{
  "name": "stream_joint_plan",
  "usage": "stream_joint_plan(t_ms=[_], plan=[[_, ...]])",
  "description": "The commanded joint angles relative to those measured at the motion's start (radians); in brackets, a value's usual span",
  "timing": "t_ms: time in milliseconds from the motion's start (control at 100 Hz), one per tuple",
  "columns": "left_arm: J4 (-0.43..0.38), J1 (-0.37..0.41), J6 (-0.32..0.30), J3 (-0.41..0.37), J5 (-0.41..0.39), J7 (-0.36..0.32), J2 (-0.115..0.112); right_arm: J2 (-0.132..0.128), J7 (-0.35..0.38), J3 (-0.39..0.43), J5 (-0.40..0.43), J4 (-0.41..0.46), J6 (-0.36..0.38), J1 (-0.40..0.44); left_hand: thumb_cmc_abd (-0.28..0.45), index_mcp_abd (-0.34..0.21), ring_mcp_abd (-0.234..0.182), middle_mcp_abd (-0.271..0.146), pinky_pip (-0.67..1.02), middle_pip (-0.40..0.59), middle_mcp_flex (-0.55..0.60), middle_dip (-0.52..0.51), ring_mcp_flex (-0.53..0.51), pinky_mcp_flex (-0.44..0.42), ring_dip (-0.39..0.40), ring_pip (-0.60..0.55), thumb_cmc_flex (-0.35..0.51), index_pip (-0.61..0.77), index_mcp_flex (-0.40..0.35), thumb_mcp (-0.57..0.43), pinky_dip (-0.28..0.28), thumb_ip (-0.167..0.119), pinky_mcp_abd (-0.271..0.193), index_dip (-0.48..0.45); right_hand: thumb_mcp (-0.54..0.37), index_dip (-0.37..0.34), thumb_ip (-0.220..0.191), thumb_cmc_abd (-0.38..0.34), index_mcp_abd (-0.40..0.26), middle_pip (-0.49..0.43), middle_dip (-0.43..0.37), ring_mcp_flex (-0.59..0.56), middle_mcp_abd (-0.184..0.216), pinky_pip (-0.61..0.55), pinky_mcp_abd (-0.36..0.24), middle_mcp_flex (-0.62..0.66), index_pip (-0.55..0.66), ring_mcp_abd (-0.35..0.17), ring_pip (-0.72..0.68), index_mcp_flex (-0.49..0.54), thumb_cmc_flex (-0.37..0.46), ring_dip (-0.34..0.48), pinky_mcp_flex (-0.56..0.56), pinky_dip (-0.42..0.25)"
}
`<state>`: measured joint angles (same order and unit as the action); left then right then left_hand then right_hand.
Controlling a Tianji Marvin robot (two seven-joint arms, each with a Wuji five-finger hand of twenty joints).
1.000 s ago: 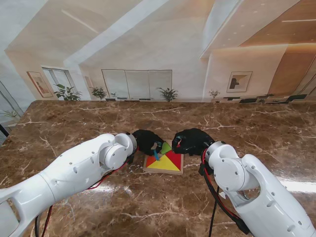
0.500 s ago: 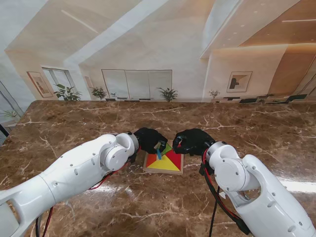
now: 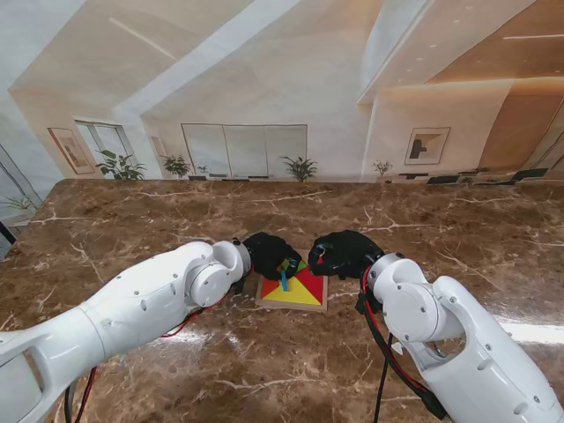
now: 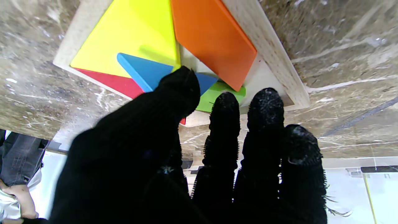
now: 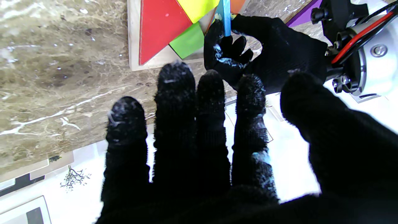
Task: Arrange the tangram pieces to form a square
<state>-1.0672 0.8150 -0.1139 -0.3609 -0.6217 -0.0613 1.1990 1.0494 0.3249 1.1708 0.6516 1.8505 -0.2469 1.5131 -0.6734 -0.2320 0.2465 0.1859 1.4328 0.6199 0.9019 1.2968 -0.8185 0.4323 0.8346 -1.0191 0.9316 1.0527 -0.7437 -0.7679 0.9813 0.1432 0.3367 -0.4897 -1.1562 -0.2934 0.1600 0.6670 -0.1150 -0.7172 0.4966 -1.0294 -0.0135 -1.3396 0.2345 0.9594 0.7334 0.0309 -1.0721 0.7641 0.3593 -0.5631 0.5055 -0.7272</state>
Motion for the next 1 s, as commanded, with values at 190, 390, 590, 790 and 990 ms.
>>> stream_joint_plan(t_ms=[190, 390, 590, 790, 990], plan=[[0.023, -0.035, 0.007, 0.035, -0.031, -0.001, 0.012, 0.0, 0.017, -0.001, -0.008, -0.003, -0.008, 0.007, 0.003, -0.031, 0.009, -0.014, 0.03, -0.008, 0.013, -0.004, -0.011, 0.001, -0.008, 0.001, 0.031, 0.038, -0.028, -0.018, -0.008, -0.007, -0.011, -0.032, 0.002, 0.002, -0.007, -0.021, 0.009, -0.008, -0.002, -0.043, -0.003, -0.041, 0.009, 0.022, 0.02, 0.006, -0.016, 0.013, -0.043, 0.007, 0.004, 0.007], [0.029, -0.056, 0.024, 0.07, -0.064, 0.0, 0.014, 0.001, 0.014, -0.001, -0.009, -0.005, -0.007, 0.007, 0.007, -0.037, 0.003, -0.019, 0.027, -0.009, 0.011, -0.003, -0.013, 0.001, -0.009, 0.002, 0.026, 0.037, -0.024, -0.012, -0.011, -0.006, -0.014, -0.031, 0.003, 0.003, -0.006, -0.02, 0.007, -0.008, -0.002, -0.044, -0.003, -0.041, 0.008, 0.022, 0.02, 0.007, -0.017, 0.014, -0.044, 0.007, 0.004, 0.007], [0.033, -0.06, 0.041, 0.08, -0.078, 0.004, 0.015, 0.0, 0.014, -0.001, -0.01, -0.006, -0.006, 0.007, 0.011, -0.032, 0.002, -0.014, 0.026, -0.02, 0.004, -0.011, -0.01, 0.001, -0.011, 0.007, 0.027, 0.034, -0.02, -0.009, -0.013, -0.007, -0.016, -0.029, 0.002, 0.003, -0.007, -0.021, 0.009, -0.008, -0.002, -0.044, -0.003, -0.041, 0.009, 0.022, 0.02, 0.006, -0.016, 0.014, -0.044, 0.007, 0.004, 0.007], [0.033, -0.063, 0.062, 0.086, -0.087, 0.004, 0.015, 0.001, 0.012, -0.001, -0.012, -0.008, -0.006, 0.007, 0.031, 0.007, -0.005, -0.01, 0.014, -0.042, -0.015, -0.025, 0.0, -0.003, -0.014, 0.016, 0.041, -0.001, 0.006, 0.002, -0.021, -0.006, -0.021, 0.011, 0.002, 0.004, -0.007, -0.022, 0.009, -0.008, -0.002, -0.044, -0.002, -0.041, 0.009, 0.022, 0.02, 0.006, -0.016, 0.012, -0.044, 0.007, 0.004, 0.007], [0.037, -0.062, 0.069, 0.089, -0.086, 0.006, 0.018, 0.001, 0.013, -0.002, -0.017, -0.008, -0.008, 0.006, 0.037, 0.062, -0.015, -0.01, 0.009, -0.058, -0.035, -0.031, 0.009, -0.008, -0.013, 0.016, 0.04, -0.093, 0.057, 0.014, -0.026, -0.009, -0.028, 0.083, 0.002, 0.004, -0.006, -0.02, 0.008, -0.008, -0.002, -0.045, -0.003, -0.042, 0.008, 0.023, 0.02, 0.007, -0.017, 0.013, -0.043, 0.007, 0.004, 0.007]])
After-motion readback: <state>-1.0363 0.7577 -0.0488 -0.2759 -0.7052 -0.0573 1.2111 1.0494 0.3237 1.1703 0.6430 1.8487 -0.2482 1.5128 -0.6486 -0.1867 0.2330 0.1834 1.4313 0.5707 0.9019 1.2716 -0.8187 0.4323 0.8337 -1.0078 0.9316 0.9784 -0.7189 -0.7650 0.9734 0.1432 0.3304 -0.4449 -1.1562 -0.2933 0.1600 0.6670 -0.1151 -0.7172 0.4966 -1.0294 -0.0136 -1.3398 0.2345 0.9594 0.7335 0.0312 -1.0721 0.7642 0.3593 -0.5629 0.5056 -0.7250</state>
